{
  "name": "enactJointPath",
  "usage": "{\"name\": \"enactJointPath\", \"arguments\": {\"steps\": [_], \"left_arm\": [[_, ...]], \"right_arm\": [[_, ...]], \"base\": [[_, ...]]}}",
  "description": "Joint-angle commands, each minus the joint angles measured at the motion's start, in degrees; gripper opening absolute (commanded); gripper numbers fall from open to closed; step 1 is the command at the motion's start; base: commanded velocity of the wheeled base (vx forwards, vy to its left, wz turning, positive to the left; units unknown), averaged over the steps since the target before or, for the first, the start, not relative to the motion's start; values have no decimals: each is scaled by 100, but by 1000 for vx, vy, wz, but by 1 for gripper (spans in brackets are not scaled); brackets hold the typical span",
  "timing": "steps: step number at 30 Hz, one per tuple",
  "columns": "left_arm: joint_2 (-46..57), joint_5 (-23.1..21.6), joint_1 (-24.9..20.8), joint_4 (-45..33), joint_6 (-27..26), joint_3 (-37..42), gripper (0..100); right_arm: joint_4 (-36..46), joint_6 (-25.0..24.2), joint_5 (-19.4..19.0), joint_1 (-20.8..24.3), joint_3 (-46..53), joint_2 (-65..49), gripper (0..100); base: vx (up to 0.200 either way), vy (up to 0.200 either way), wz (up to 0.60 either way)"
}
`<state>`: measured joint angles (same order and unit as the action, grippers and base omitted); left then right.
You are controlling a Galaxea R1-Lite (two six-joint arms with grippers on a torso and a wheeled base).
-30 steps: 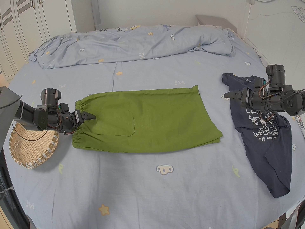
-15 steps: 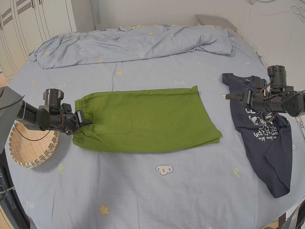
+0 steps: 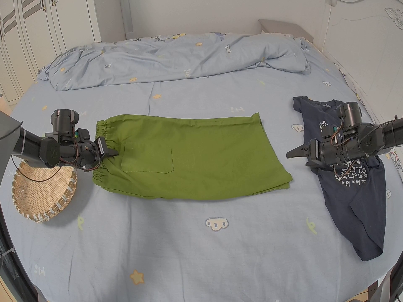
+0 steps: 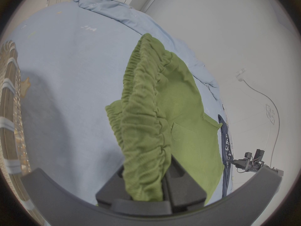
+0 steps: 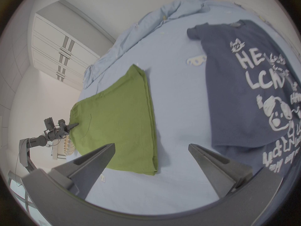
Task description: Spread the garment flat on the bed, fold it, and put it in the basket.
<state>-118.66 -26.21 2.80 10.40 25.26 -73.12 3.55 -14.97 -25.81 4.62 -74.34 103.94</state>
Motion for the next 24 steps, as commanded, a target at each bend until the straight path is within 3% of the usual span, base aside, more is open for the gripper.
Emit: {"name": "enactJointPath", "arguments": {"steps": [1, 6, 14, 24], "left_arm": [[80, 2, 10, 6, 5, -1, 0], [89, 2, 1, 6, 5, -1, 0], [71, 11, -8, 6, -3, -1, 0], [80, 11, -17, 6, -3, 17, 0]], "right_arm": [[32, 29, -144, 109, -37, 478, 100], [14, 12, -425, 259, -11, 601, 100], [-21, -15, -469, 540, 113, 645, 100], [-311, -50, -566, 549, 183, 681, 100]], "base": [[0, 0, 0], [0, 0, 0], [0, 0, 0], [0, 0, 0]]}}
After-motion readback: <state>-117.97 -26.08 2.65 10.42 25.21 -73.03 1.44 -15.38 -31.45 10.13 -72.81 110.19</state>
